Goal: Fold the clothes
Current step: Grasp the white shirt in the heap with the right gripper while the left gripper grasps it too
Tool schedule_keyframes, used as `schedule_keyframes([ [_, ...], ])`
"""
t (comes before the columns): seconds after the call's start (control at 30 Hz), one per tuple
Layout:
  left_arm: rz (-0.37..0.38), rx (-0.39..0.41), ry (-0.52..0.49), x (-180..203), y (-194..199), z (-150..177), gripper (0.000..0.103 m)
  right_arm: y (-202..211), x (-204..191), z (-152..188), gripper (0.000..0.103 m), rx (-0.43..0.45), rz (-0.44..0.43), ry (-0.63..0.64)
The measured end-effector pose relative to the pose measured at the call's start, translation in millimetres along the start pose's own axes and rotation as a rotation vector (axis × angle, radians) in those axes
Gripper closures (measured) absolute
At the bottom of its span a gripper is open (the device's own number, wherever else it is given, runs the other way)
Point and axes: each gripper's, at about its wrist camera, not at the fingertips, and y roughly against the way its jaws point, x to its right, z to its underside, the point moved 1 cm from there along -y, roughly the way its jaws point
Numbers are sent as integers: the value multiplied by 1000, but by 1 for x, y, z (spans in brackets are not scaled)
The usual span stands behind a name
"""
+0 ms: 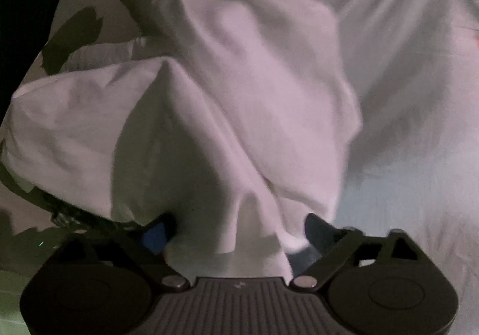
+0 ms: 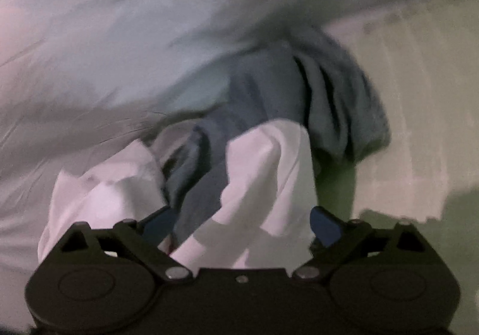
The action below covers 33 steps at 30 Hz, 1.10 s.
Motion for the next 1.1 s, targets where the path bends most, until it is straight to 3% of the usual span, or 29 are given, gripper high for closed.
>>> schedule_keyframes([
  [0.03, -20, -15, 29, -2, -7, -1, 33, -9, 2, 0, 10, -24, 20, -9],
  [0.1, -40, -31, 69, -7, -14, 0, 41, -23, 9, 4, 36, -57, 58, -25],
  [0.13, -50, -26, 73, -8, -15, 2, 47, -25, 12, 7, 43, -65, 53, -26],
  [0.2, -71, -5, 41, -7, -12, 6, 58, -20, 18, 12, 72, -60, 3, -16],
  [0.3, -67, 5, -10, -2, -1, 14, 69, 4, 24, 17, 84, -22, -45, 37],
  [0.43, -38, -38, -175, 18, 24, 77, 82, 51, 38, 28, 87, 82, -57, 104],
  [0.6, 3, -99, -395, 44, 56, 162, 85, 135, 78, 37, 88, 240, -31, 160],
  [0.87, 74, -198, -742, 83, 105, 299, 87, 321, 217, 37, 89, 470, 107, 96],
  [1.0, 194, -276, -868, 93, 129, 411, 87, 421, 286, 47, 90, 619, 213, 73],
  [1.1, 289, -383, -937, 109, 148, 493, 87, 502, 337, 48, 90, 734, 321, 68],
])
